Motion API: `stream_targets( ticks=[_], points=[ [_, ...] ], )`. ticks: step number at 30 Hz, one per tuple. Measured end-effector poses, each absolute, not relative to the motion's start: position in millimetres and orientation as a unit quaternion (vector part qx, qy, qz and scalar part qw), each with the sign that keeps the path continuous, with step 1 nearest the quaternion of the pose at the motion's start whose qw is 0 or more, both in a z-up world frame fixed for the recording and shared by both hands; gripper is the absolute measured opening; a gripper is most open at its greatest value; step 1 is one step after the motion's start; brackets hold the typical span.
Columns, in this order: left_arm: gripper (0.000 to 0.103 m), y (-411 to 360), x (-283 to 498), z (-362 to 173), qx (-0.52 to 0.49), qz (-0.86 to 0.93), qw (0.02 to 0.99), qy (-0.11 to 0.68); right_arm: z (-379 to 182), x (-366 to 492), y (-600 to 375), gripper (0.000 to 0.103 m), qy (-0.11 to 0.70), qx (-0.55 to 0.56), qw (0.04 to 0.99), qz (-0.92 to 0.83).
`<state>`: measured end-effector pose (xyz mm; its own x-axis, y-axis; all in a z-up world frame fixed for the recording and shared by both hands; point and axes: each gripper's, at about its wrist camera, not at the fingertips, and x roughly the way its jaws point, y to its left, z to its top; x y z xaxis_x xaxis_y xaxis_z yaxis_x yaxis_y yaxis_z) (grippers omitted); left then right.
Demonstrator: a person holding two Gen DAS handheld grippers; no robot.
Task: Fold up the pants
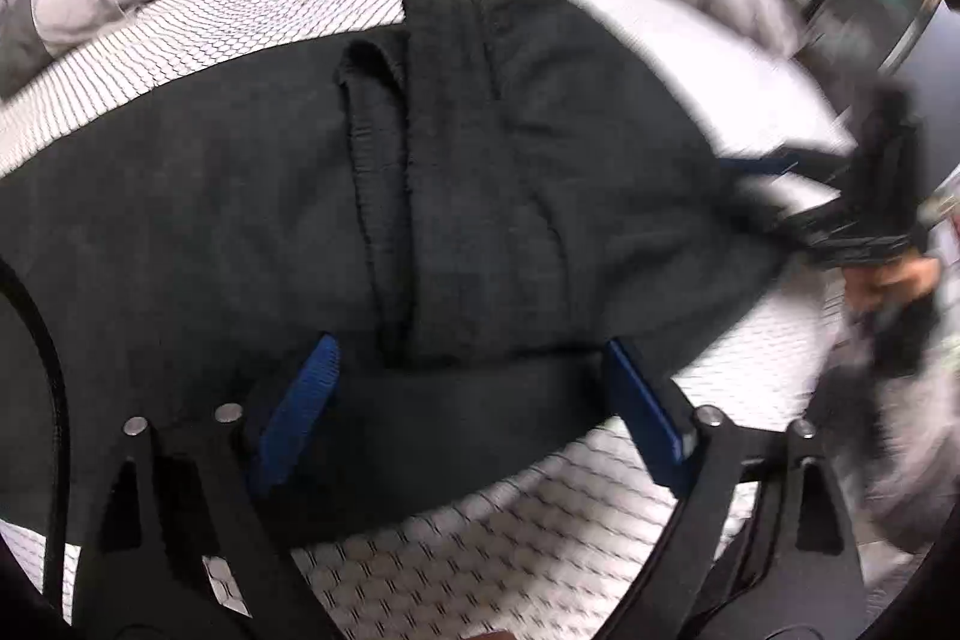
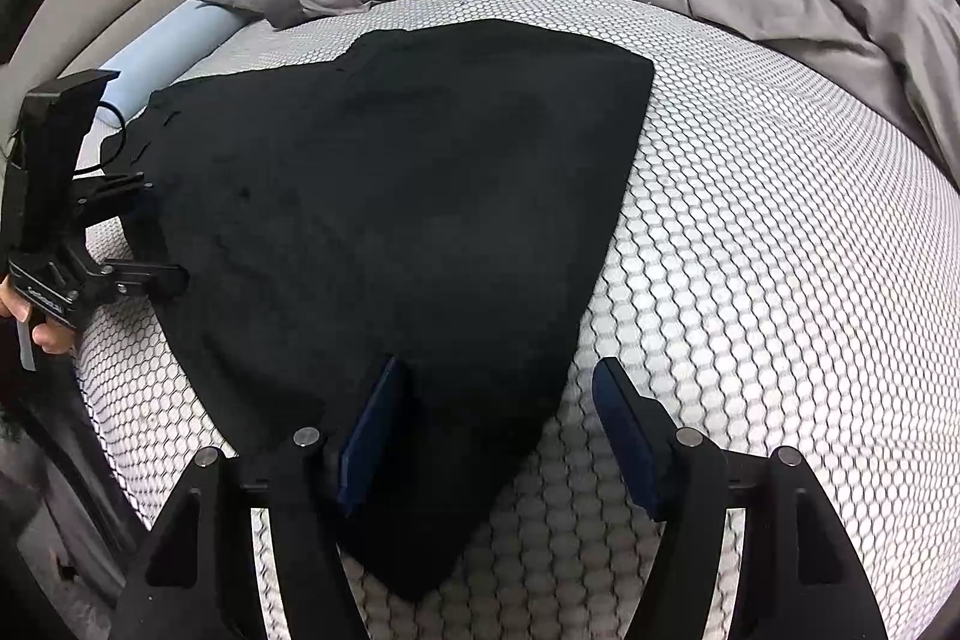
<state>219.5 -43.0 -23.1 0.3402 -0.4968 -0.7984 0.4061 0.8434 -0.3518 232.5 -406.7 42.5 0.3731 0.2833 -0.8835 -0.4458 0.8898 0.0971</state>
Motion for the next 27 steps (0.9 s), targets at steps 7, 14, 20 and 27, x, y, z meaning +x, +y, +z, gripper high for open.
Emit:
stream_targets(
  ticks=[7,14,20,27],
  points=[
    [0.081,-23,247,-27,-0.17,-0.295,0.791,0.509,45,235,-418,0.068,0.511,-0.042,0.829,0.221],
    [0.053,-31,261,-45,-0.213,-0.256,0.789,0.517,40,242,-407,0.068,0.513,-0.026,0.828,0.226],
    [0.016,-22,247,-31,-0.216,-0.245,0.814,0.48,37,252,-393,0.068,0.511,-0.016,0.829,0.227],
    [0.011,-17,219,-9,-0.117,-0.263,0.823,0.49,42,241,-406,0.068,0.509,-0.02,0.831,0.224]
  ],
)
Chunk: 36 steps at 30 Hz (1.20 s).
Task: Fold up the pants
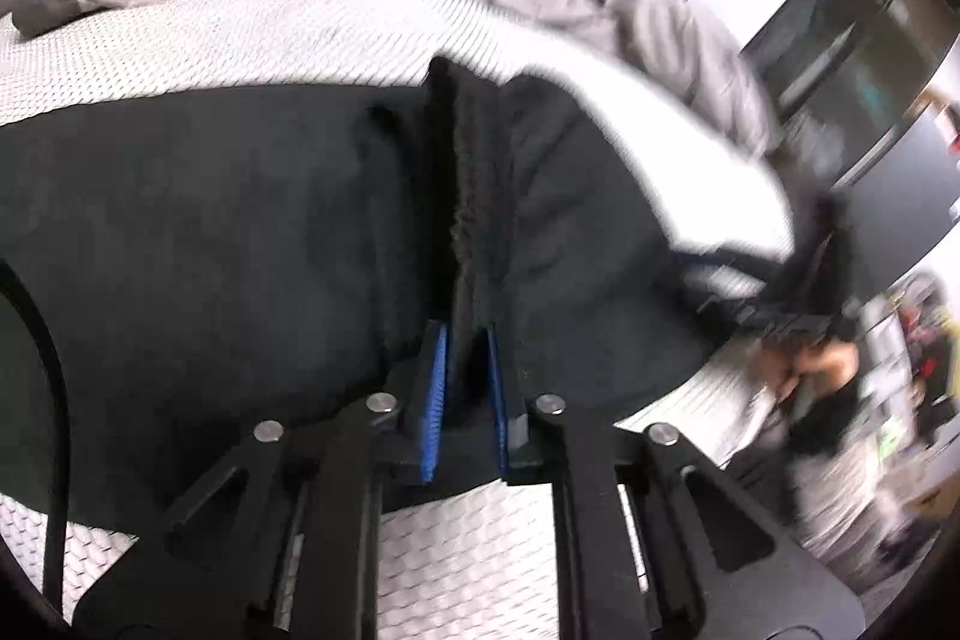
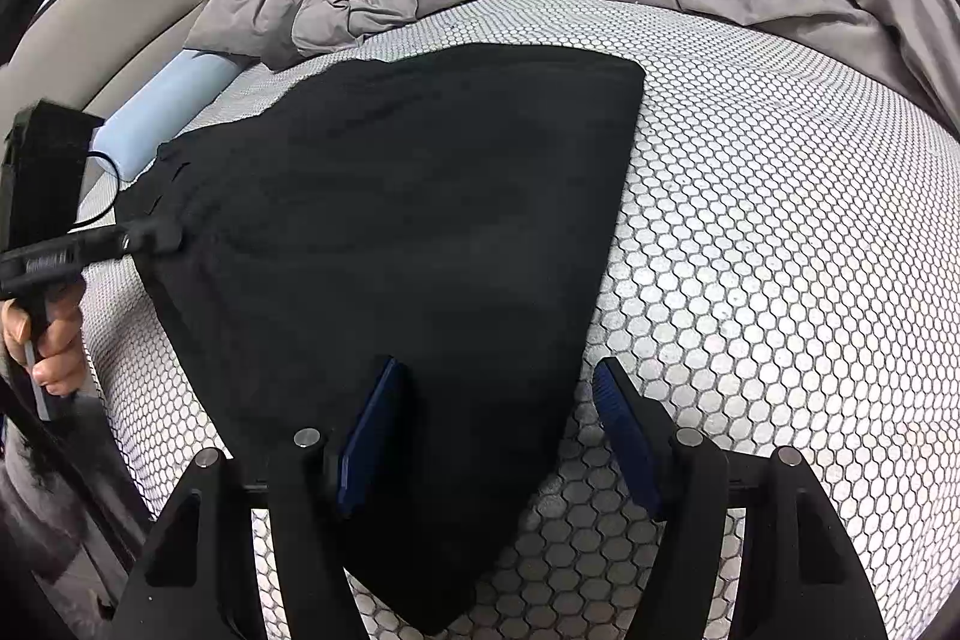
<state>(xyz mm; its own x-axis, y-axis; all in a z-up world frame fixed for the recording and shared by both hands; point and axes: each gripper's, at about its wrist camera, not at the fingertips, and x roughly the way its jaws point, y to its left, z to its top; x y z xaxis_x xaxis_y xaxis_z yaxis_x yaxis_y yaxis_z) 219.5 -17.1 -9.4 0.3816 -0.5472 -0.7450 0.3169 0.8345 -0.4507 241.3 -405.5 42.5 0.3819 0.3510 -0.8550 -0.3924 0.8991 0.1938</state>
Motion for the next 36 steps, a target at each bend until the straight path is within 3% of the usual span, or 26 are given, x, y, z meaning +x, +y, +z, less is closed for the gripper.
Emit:
stream_targets(
  ticks=[4,6,8,18,19,20,25,31,36],
  points=[
    [0.03,1,231,-26,-0.166,-0.248,0.798,0.524,43,241,-411,0.068,0.512,-0.02,0.83,0.22],
    [0.032,12,236,-27,-0.205,-0.248,0.793,0.517,45,239,-412,0.068,0.51,-0.022,0.832,0.218],
    [0.046,19,242,-30,-0.236,-0.245,0.79,0.509,45,240,-412,0.068,0.51,-0.021,0.832,0.22],
    [0.049,-4,286,-65,-0.307,-0.26,0.75,0.525,37,243,-413,0.068,0.514,-0.003,0.826,0.231],
    [0.042,-6,288,-66,-0.314,-0.258,0.751,0.521,36,243,-412,0.068,0.514,-0.004,0.826,0.232],
    [0.029,-7,288,-66,-0.317,-0.251,0.755,0.516,35,244,-411,0.068,0.515,-0.004,0.826,0.231],
    [0.007,-17,277,-36,-0.276,-0.261,0.806,0.454,35,244,-406,0.069,0.514,-0.014,0.827,0.23],
    [0.006,25,245,22,-0.253,-0.255,0.857,0.369,51,240,-409,0.069,0.488,0.002,0.841,0.235],
    [0.006,84,233,20,-0.221,-0.15,0.888,0.375,62,235,-410,0.069,0.474,0.013,0.847,0.242]
  ],
)
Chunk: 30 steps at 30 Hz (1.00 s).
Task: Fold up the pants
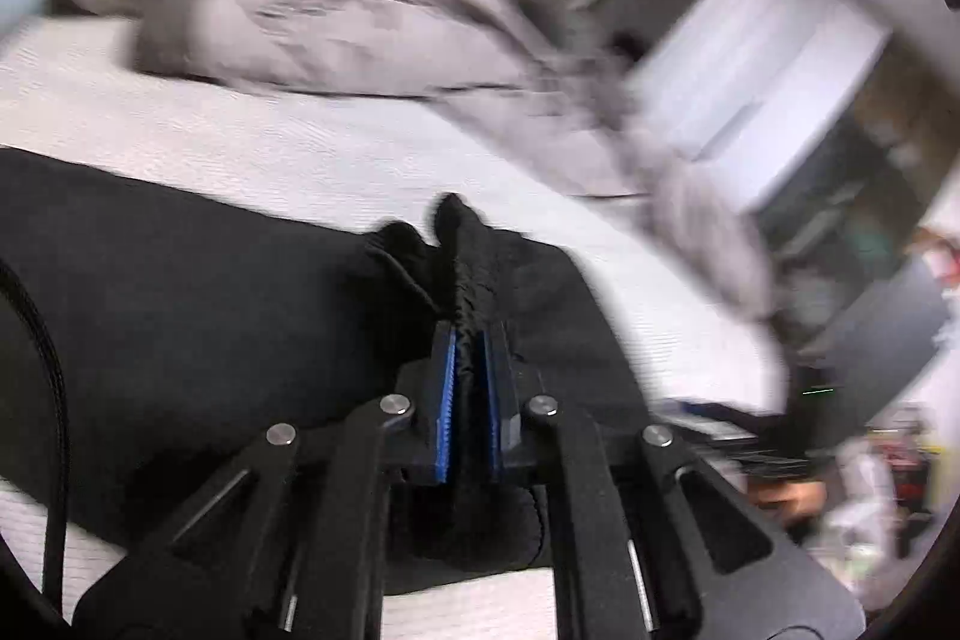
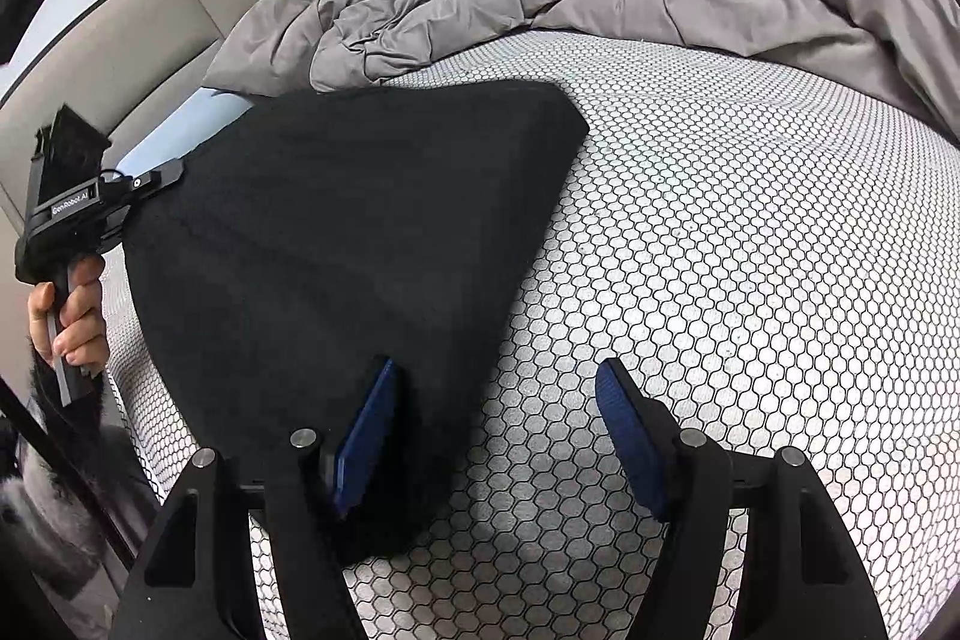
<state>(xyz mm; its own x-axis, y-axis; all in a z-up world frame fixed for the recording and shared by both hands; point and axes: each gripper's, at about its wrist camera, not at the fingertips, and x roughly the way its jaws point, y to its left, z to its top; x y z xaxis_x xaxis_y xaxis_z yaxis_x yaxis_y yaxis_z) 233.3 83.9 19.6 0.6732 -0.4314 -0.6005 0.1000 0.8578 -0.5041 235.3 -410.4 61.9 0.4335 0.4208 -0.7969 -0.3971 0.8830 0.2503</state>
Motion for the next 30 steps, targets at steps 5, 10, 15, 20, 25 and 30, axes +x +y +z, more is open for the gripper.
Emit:
stream_targets(
  ticks=[5,10,15,20,25,30],
  points=[
    [0.009,91,261,-37,-0.214,-0.103,0.843,0.483,55,236,-404,0.069,0.494,0.008,0.836,0.24],
    [0.025,91,257,-16,-0.191,-0.078,0.858,0.47,62,229,-404,0.069,0.491,0.034,0.829,0.266],
    [0.051,76,240,20,-0.167,-0.085,0.89,0.416,55,214,-396,0.065,0.51,0.045,0.797,0.319],
    [0.052,26,239,31,-0.161,-0.148,0.883,0.416,32,216,-398,0.037,0.545,0.13,0.753,0.345],
    [0.052,-33,238,27,-0.127,-0.193,0.87,0.435,31,198,-410,0.018,0.531,0.16,0.764,0.33],
    [0.052,-75,226,28,-0.096,-0.233,0.864,0.436,28,177,-409,0.02,0.54,0.13,0.769,0.315]
  ],
)
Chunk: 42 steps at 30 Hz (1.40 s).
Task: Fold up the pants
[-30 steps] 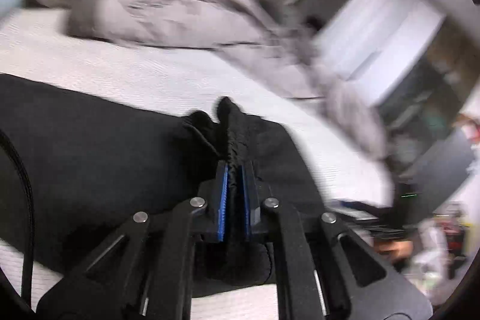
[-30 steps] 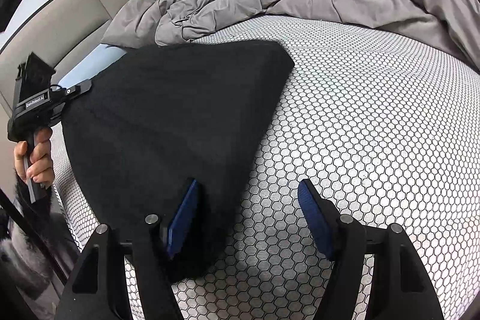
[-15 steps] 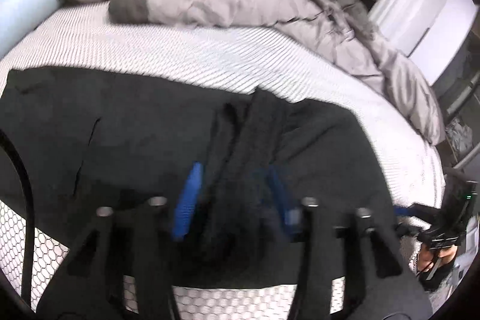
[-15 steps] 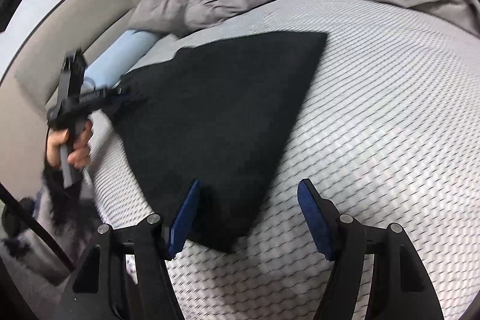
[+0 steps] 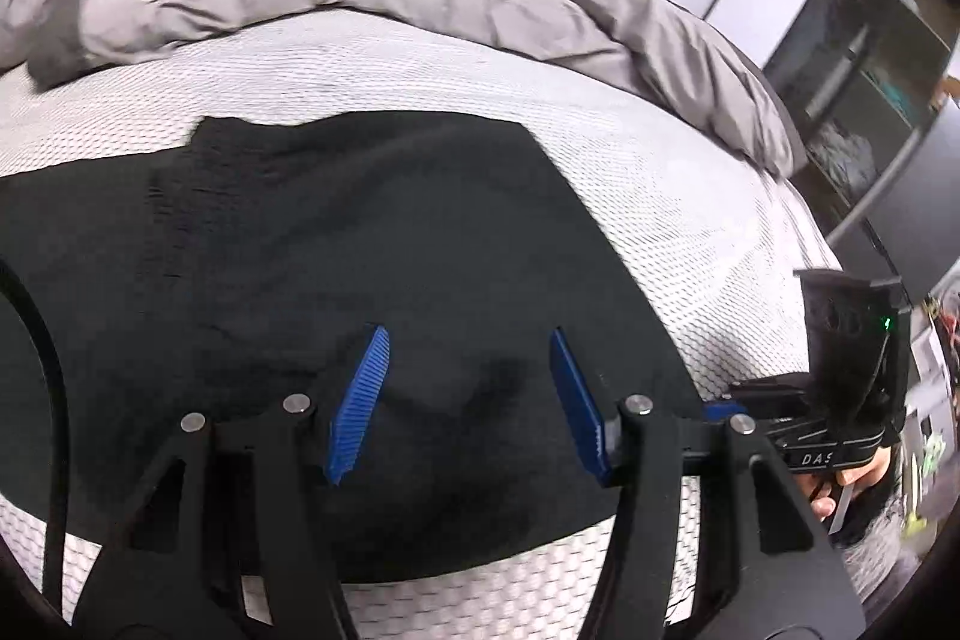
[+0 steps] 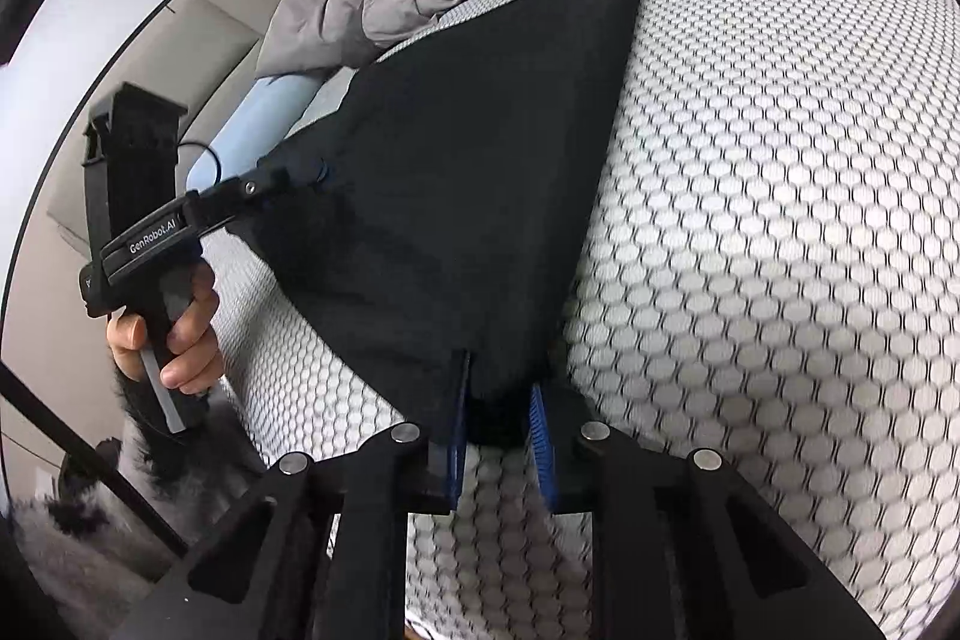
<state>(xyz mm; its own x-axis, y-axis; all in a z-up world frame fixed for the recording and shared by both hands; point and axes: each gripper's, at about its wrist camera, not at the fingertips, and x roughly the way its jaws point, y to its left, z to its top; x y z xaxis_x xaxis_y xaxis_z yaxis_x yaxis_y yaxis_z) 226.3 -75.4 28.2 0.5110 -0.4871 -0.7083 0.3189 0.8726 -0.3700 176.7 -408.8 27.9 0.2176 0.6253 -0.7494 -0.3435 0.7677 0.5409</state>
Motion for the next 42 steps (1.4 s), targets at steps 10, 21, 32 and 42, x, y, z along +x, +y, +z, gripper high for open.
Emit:
stream_targets(
  ticks=[10,21,32,42],
  points=[
    [0.066,-167,180,2,0.062,-0.275,0.846,0.452,51,190,-425,0.044,0.513,0.193,0.797,0.253],
    [0.069,-177,180,-7,0.066,-0.276,0.831,0.478,18,281,-380,0.03,0.549,0.187,0.774,0.255],
    [0.072,-164,190,-5,0.059,-0.289,0.822,0.487,22,411,-358,0.026,0.538,0.146,0.81,0.181],
    [0.079,-121,205,23,-0.035,-0.329,0.822,0.464,44,329,-391,0.041,0.507,0.203,0.806,0.227]
  ],
)
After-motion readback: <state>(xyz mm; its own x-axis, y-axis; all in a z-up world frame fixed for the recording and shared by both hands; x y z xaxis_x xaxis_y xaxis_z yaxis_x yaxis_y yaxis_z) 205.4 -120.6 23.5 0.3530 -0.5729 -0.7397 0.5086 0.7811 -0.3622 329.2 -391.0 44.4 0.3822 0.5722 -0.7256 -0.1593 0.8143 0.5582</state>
